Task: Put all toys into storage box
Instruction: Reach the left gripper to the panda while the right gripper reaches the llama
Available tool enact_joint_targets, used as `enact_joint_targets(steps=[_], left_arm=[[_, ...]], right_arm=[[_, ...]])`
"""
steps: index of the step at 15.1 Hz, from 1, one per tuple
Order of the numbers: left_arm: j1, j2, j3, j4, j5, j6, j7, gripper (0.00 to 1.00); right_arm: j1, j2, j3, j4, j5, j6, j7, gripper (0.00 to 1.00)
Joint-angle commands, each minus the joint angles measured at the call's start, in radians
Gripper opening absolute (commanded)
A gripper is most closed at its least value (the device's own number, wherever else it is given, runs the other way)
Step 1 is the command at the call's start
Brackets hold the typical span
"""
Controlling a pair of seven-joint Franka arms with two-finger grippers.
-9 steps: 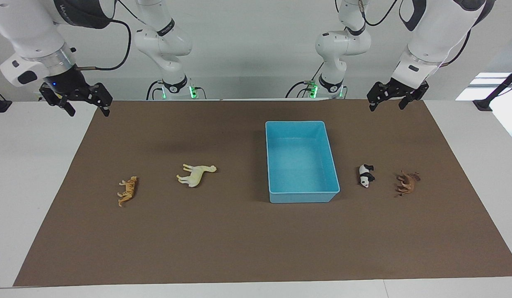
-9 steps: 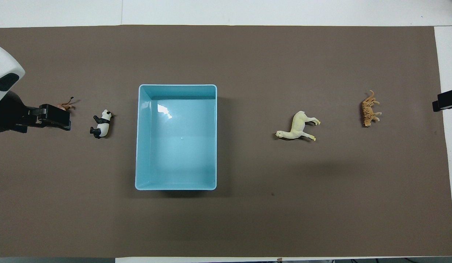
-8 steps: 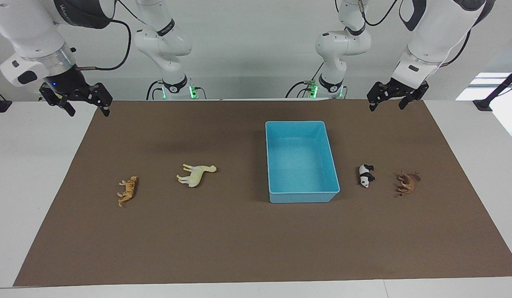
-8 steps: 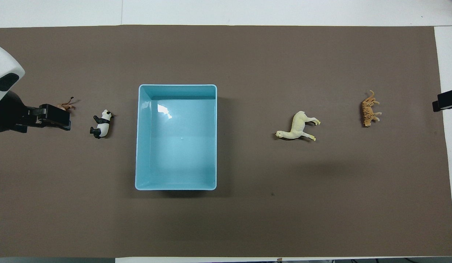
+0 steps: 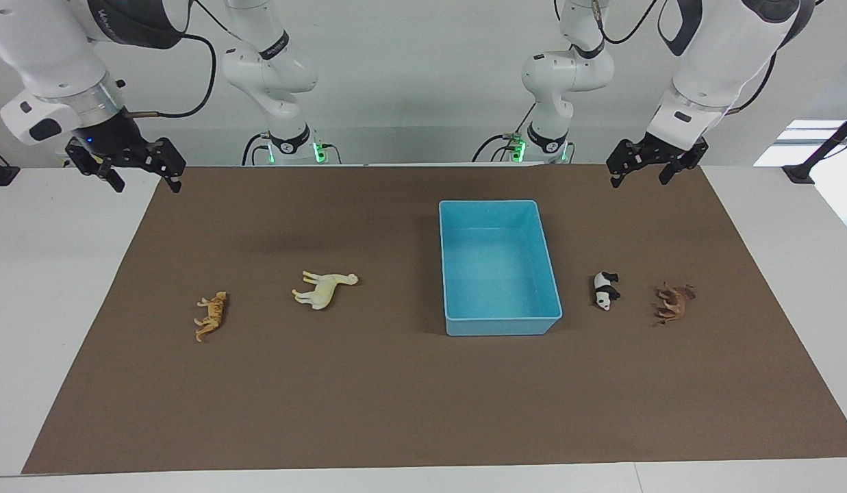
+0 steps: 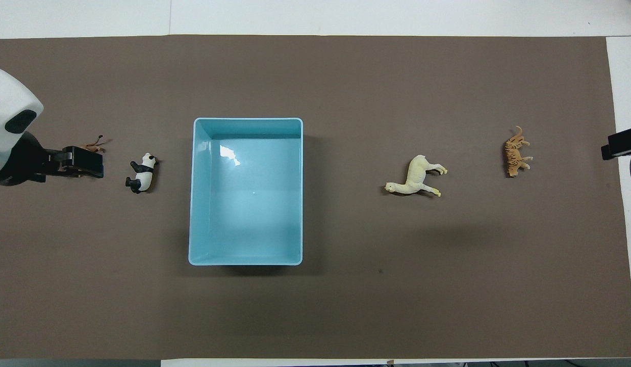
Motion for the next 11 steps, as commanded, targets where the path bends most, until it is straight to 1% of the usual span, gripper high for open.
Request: enact_joint_targets(steps=[1, 2, 3, 4, 5, 7, 10, 11], left_arm=[[0.036, -0.125, -0.004, -0.27, 0.008, 0.231, 0.02, 1.0], [0.061, -0.115, -0.004, -0.293, 0.008, 0.284, 0.024, 1.0], [0.066, -0.086, -0.004, -0.302, 0.008, 0.331, 0.049, 1.0], [0.067, -0.047, -0.004, -0.303, 0.008, 0.371, 0.078, 1.0], [0.069, -0.01, -0.004, -0.303, 0.008, 0.412, 0.098, 1.0], [0.069, 0.065, -0.003, -0.31, 0.008, 0.504, 0.098, 1.0], [0.067, 0.147, -0.004, -0.313, 0.009, 0.606, 0.1, 1.0], [0.067, 0.17, -0.003, -0.316, 0.009, 0.623, 0.101, 1.0]], right_arm=[[0.018, -0.059, 0.011, -0.103, 0.002, 0.048, 0.06, 1.0], [0.066, -0.078, 0.01, -0.153, 0.003, 0.103, 0.147, 1.0], [0.111, -0.095, 0.01, -0.209, 0.004, 0.177, 0.247, 1.0], [0.152, -0.101, 0.01, -0.249, 0.004, 0.222, 0.315, 1.0], [0.197, -0.102, 0.01, -0.273, 0.004, 0.233, 0.384, 1.0], [0.24, -0.098, 0.01, -0.312, 0.004, 0.249, 0.499, 1.0], [0.301, -0.079, 0.012, -0.382, 0.005, 0.349, 0.591, 1.0], [0.315, -0.066, 0.012, -0.382, 0.005, 0.363, 0.617, 1.0]])
